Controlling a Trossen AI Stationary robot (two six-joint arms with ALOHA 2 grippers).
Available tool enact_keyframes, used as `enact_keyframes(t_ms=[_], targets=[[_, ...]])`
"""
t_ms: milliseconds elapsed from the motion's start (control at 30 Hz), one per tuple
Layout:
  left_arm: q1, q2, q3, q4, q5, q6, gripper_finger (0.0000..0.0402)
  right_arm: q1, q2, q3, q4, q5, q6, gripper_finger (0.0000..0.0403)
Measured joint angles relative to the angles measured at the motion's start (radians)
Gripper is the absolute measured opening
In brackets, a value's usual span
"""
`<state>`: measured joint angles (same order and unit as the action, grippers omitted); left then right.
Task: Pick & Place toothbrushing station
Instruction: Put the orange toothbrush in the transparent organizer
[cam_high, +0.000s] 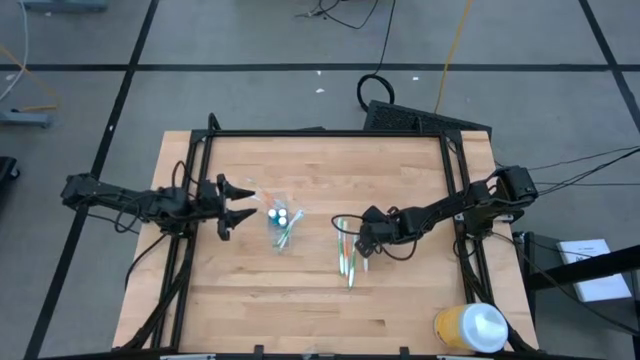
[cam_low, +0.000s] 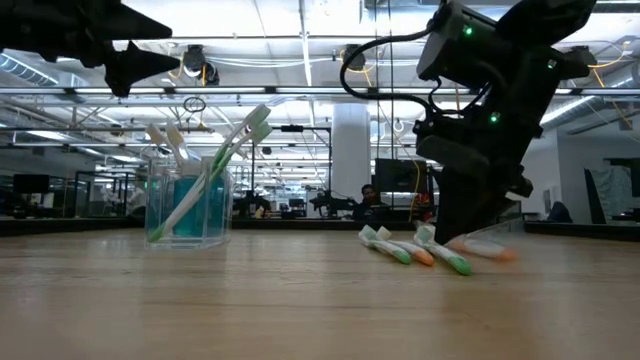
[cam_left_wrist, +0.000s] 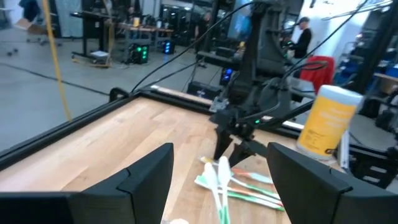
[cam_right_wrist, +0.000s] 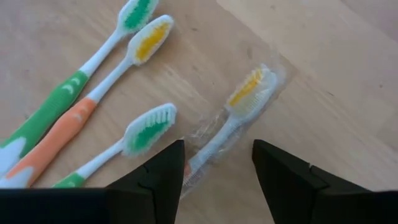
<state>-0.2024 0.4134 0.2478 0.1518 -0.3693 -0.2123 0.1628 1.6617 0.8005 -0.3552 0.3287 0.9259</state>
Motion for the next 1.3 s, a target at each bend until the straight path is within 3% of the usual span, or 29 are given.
enact_keyframes(t_ms=[133, 400, 633, 1000, 1300], targets=[[0.0, 0.016, 0.0, 0.016, -0.021, -0.002, 0.0266, -0.008, -0.013, -0.001, -0.031, 0.03, 0.008, 0.0165], [0.0, 0.02, 0.0, 0.038, -0.023, -0.002, 0.0266, -0.012, -0.017, -0.006, 0.142, 0.014, -0.1, 0.0133], [0.0, 0.02, 0.0, 0.036, -0.023, -0.007, 0.0266, -0.023, -0.018, -0.022, 0.161, 0.037, -0.101, 0.0109], [0.0, 0.02, 0.0, 0.033, -0.023, -0.011, 0.0266, -0.024, -0.019, -0.048, 0.179, 0.049, -0.149, 0.0014], [0.0, 0.02, 0.0, 0.032, -0.023, -0.011, 0.0267, -0.025, -0.015, -0.05, 0.247, 0.066, -0.295, 0.0004]])
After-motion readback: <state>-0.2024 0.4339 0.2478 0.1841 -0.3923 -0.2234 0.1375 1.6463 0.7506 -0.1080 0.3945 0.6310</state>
